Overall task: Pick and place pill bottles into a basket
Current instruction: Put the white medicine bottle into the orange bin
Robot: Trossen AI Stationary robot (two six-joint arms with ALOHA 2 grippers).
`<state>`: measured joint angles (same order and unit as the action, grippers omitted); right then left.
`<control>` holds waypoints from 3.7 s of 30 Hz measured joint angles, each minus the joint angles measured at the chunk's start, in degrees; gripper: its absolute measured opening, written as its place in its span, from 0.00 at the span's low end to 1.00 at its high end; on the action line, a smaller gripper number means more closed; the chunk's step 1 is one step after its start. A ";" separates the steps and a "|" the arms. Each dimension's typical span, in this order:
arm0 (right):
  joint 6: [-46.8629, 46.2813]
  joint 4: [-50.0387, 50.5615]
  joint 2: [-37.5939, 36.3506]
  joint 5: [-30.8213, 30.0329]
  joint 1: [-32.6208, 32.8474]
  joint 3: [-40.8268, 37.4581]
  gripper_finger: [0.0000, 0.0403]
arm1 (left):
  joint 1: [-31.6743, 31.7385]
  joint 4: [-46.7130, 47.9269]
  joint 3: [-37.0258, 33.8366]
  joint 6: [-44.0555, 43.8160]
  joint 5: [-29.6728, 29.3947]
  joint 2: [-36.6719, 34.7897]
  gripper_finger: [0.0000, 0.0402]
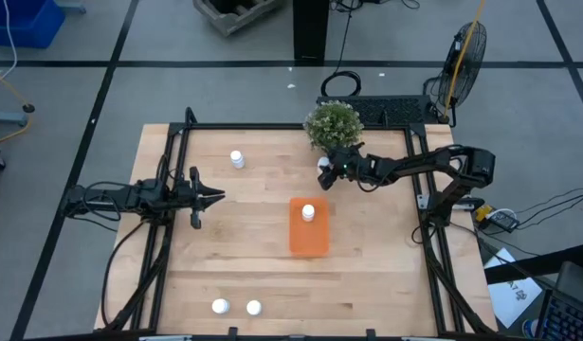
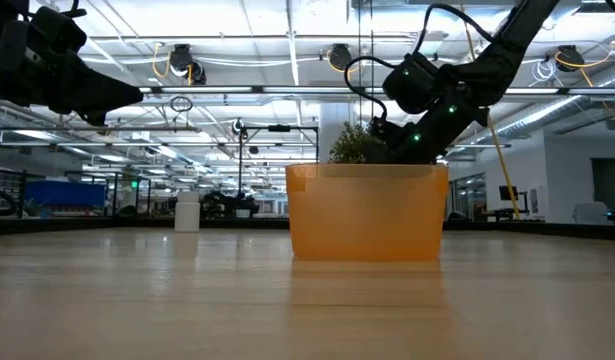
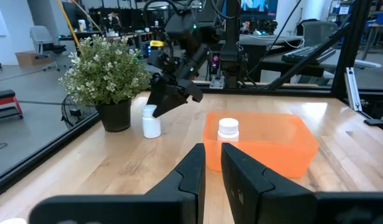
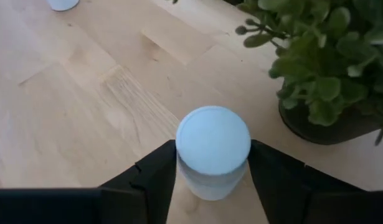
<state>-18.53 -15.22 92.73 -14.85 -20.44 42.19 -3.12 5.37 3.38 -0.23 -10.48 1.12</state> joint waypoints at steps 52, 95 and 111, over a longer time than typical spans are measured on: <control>2.93 11.96 -21.06 -6.02 37.75 0.00 0.35 | -0.01 0.00 0.00 0.00 0.00 0.00 0.14; -1.36 -1.30 -2.56 -0.02 37.25 -0.04 0.35 | -0.01 -0.02 0.00 0.00 -0.01 -0.02 0.14; -0.16 -10.38 4.44 3.17 35.33 0.28 0.35 | 0.00 0.02 0.00 0.00 0.00 -0.01 0.14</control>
<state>-18.70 -25.61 97.17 -11.68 14.90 42.48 -3.11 5.39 3.38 -0.23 -10.48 1.11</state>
